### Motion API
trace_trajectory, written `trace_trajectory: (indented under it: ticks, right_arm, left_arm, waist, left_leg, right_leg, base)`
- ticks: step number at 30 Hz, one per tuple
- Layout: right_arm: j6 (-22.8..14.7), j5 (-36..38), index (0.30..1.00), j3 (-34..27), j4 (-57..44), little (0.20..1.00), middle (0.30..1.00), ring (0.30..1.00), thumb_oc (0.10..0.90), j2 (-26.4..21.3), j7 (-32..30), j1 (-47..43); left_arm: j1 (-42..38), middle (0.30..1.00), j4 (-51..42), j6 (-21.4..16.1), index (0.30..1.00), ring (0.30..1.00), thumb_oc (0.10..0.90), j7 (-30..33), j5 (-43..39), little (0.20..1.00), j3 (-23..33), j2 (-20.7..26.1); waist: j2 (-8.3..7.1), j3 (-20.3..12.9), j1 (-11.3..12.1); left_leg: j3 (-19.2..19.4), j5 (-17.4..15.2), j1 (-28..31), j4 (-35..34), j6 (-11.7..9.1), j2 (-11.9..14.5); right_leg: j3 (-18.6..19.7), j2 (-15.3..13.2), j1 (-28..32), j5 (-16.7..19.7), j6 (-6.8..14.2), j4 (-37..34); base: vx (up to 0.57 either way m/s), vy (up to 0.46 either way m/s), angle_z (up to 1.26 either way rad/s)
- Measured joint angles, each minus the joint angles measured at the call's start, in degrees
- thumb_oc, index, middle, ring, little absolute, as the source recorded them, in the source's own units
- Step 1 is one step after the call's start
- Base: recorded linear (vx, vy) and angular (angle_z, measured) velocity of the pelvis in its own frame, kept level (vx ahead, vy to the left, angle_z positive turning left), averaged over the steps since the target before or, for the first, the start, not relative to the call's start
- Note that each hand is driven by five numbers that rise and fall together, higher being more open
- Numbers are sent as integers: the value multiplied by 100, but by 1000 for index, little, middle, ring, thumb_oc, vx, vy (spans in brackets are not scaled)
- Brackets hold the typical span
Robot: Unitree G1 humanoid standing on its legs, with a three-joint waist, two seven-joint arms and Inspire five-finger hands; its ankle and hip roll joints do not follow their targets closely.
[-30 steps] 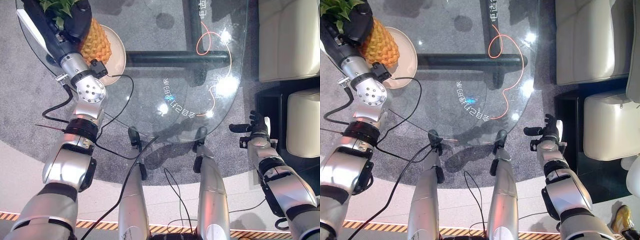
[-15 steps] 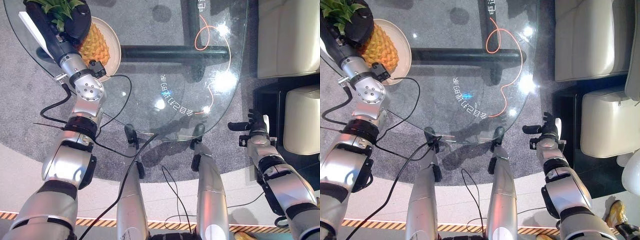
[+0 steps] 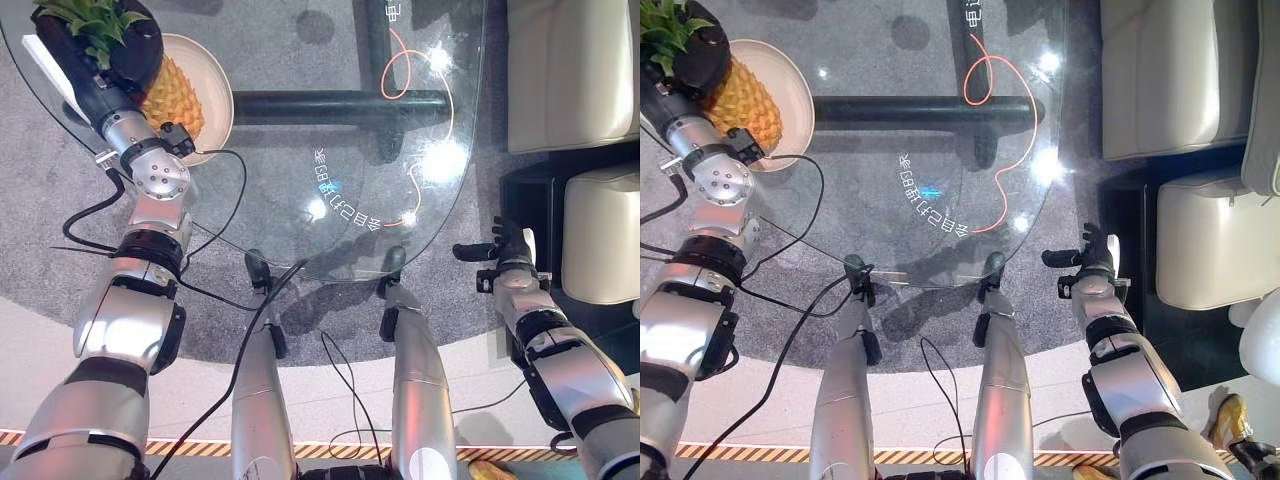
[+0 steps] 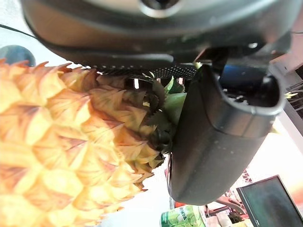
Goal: Pick up the fruit to the plate
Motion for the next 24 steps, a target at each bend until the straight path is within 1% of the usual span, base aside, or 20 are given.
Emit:
trace_trajectory:
  ticks: [1,2,3,6,10,11,13,15,20,22,23,24]
  right_arm:
    - [0,0,900,2,-1,900,900,900,800,0,0,-1]
    - [0,0,900,3,-1,900,900,900,800,0,0,-1]
    - [0,0,900,3,-1,900,900,900,800,0,1,-2]
    - [0,0,900,3,-1,900,900,900,800,0,1,-1]
    - [-1,0,900,4,-1,900,900,900,800,0,15,-4]
    - [-2,0,900,4,-1,900,900,900,800,0,16,-5]
    - [-7,0,900,4,-1,900,900,900,800,0,16,-5]
    - [-8,0,900,4,-2,900,900,900,800,0,16,-7]
    - [-35,0,900,6,-2,900,900,900,800,0,16,-8]
    - [-46,1,900,22,-2,900,900,900,800,0,15,-7]
    - [-57,1,900,33,-3,900,900,900,800,0,15,-9]
    - [-60,0,900,40,-6,900,900,900,800,0,15,-10]
  left_arm:
    - [0,535,1,0,535,535,375,-1,-1,475,-1,0]
    - [0,540,2,0,540,540,380,-2,-2,480,0,0]
    - [0,561,2,0,561,561,405,-6,-4,505,0,0]
    - [0,594,6,0,594,594,443,-8,-21,543,-1,0]
    - [-3,615,14,0,615,615,468,-8,-25,568,-1,0]
    - [-3,636,15,0,636,636,493,-7,-25,593,-1,0]
    - [-4,632,20,0,632,632,487,-7,-34,587,-1,1]
    - [-32,648,20,0,648,648,506,-7,-51,606,-1,5]
    - [-190,658,31,-1,658,658,517,-7,-51,617,-1,6]
    - [-199,672,31,-1,672,672,534,-7,-51,634,-1,6]
    - [-199,719,31,-2,719,719,589,-7,-51,689,-1,6]
    - [-198,740,31,-2,740,740,613,-7,-51,713,-1,6]
  waist:
    - [0,0,-2]
    - [0,0,-1]
    - [0,0,-1]
    - [0,0,-3]
    - [0,0,0]
    - [0,0,2]
    - [0,0,3]
    - [0,0,6]
    - [0,0,4]
    - [0,0,4]
    - [0,0,6]
    - [0,0,7]
  left_leg:
    - [0,0,-3,0,0,0]
    - [0,0,-5,0,0,-1]
    - [0,0,-9,0,0,1]
    - [0,0,-21,0,0,3]
    - [0,0,-34,0,0,3]
    - [0,0,-37,0,0,3]
    - [-1,0,-47,0,0,3]
    - [-1,0,-65,3,-1,2]
    - [-18,0,-156,54,-1,3]
    - [-23,0,-159,59,-1,4]
    - [-25,0,-159,60,-1,4]
    - [-28,1,-159,62,-1,5]
  right_leg:
    - [0,6,-4,0,0,0]
    - [0,11,-8,0,-1,0]
    - [0,15,-14,0,-1,0]
    - [1,20,-28,0,-1,0]
    - [0,20,-38,0,-1,-1]
    - [-1,20,-40,0,-1,-1]
    - [-1,20,-47,0,-1,-3]
    - [-1,20,-63,0,-1,-3]
    - [-10,19,-121,6,-8,1]
    - [-14,18,-122,6,-9,7]
    - [-14,18,-122,6,-9,11]
    - [-15,18,-122,6,-9,16]
  base:
    - [0,0,0]
    - [0,0,0]
    - [0,0,0]
    - [0,0,0]
    - [0,0,0]
    - [0,0,0]
    - [0,0,0]
    - [0,0,0]
    - [0,0,0]
    - [0,0,0]
    - [0,0,0]
    - [0,0,0]
